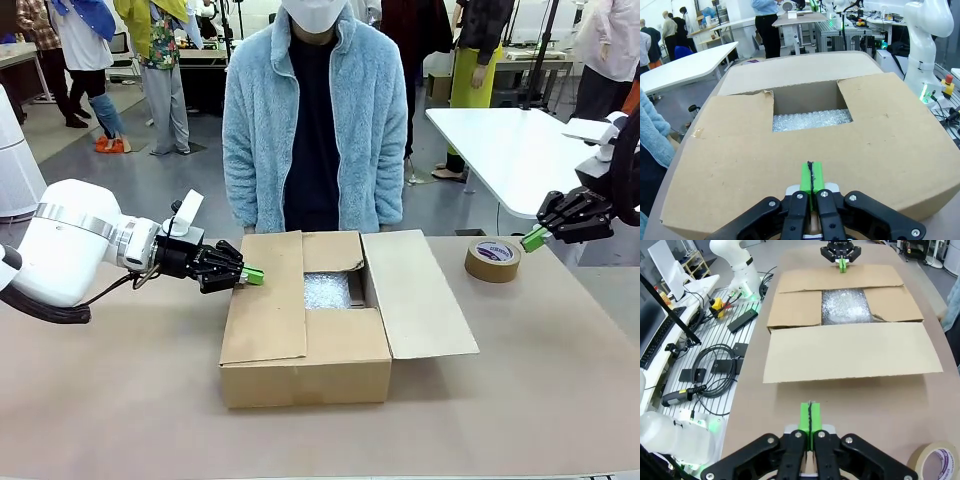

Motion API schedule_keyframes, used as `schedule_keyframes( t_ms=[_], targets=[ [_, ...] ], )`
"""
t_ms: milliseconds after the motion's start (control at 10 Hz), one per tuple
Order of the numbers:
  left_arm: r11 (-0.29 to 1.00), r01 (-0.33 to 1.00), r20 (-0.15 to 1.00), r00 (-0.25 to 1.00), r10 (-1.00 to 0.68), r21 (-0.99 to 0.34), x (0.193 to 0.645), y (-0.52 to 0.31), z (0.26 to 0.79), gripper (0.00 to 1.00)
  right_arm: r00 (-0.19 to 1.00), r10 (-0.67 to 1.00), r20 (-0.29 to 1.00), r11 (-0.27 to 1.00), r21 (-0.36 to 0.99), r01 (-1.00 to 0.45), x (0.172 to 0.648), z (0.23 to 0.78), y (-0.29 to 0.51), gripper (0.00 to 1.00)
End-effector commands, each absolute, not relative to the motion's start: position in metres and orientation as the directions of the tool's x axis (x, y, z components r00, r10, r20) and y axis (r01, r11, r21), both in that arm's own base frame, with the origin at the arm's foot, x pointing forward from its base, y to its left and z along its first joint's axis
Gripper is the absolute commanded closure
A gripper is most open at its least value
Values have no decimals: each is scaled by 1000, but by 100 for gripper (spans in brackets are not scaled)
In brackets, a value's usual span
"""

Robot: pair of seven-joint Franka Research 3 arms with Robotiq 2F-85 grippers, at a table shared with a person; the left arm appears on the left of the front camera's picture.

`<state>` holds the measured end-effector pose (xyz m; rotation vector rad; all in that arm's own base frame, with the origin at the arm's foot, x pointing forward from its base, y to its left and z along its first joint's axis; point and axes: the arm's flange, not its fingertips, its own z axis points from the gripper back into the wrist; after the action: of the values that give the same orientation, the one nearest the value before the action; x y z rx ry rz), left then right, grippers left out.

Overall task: Wrap the clocks to prevent damage.
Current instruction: Push the left (or right) flap of the Package Box to close it.

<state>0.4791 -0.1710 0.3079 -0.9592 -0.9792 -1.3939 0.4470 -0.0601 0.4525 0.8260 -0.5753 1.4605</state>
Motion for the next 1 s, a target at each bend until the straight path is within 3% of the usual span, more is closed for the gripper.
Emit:
schedule_keyframes(
  t_ms=[0, 100, 200, 600, 900],
  targets=[
    [-35, 999, 941, -51, -334, 41, 479, -172, 306, 100, 43, 606, 794, -91, 123, -988, 447, 454, -61, 99],
    [-35, 999, 941, -51, -334, 41, 479, -172, 306, 100, 59, 625, 778, -75, 135, -988, 447, 452, -60, 99],
    [-35, 999, 941, -51, -334, 41, 479, -172, 306, 100, 1, 634, 774, -108, 90, -990, 452, 433, -53, 99],
    [-35, 999, 941, -51, -334, 41, 479, -172, 306, 100, -76, 617, 783, 15, -109, -994, 469, 377, -36, 99],
    [-35, 999, 941, -51, -334, 41, 479, -172, 306, 100, 2, 547, 837, -41, 29, -999, 483, 341, -27, 99]
  ],
)
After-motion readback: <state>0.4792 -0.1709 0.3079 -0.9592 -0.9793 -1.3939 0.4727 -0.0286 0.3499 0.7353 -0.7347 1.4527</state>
